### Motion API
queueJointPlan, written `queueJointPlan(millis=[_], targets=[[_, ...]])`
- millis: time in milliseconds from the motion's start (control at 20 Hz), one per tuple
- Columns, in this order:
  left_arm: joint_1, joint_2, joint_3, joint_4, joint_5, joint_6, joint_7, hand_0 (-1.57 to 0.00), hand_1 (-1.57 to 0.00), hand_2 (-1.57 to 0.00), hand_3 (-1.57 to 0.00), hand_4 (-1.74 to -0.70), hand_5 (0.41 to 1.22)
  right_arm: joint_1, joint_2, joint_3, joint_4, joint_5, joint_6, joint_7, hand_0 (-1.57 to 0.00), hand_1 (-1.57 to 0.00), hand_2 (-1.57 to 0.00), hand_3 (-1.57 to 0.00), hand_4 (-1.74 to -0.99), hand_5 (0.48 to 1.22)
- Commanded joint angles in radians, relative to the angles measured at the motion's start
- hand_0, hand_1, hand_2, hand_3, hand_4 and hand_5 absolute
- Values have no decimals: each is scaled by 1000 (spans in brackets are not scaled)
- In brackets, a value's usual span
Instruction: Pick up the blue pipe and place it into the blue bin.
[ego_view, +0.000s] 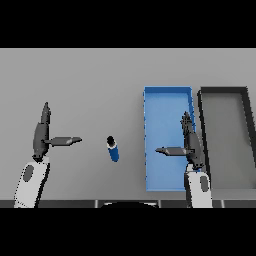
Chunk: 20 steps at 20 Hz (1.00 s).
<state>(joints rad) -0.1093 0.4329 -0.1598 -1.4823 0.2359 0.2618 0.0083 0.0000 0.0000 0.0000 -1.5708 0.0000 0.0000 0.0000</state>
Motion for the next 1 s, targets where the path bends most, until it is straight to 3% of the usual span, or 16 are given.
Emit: queueJointPlan(millis=[0,250,300,350,400,750,950], targets=[[1,-1,0,-1,-1,1,-5,1,1,1,1,-966,593,1,-1,-1,-1,-1,0,-1,1,1,1,1,-1205,629],[1,-6,-8,-9,-2,3,0,1,1,1,1,-966,593,8,-4,-1,-2,-5,6,-3,1,1,1,1,-1205,629],[40,58,-34,-10,-12,-99,-74,1,1,1,1,-966,593,52,-77,21,-44,65,21,-95,1,1,1,1,-1205,629],[62,103,-42,1,-17,-161,-111,1,1,1,1,-963,592,79,-109,45,-72,116,23,-145,1,1,1,1,-1201,628],[58,125,-48,13,-24,-198,-138,1,1,1,1,-960,590,108,-130,61,-105,147,26,-151,1,1,1,1,-1197,627],[96,194,-81,-39,4,-338,-200,1,1,1,1,-976,584,112,-154,79,-139,175,35,-97,1,1,1,1,-1192,621],[127,230,-147,-111,-6,-421,-174,1,1,1,1,-1048,535,115,-158,79,-134,173,40,-105,1,1,1,1,-1176,615]])
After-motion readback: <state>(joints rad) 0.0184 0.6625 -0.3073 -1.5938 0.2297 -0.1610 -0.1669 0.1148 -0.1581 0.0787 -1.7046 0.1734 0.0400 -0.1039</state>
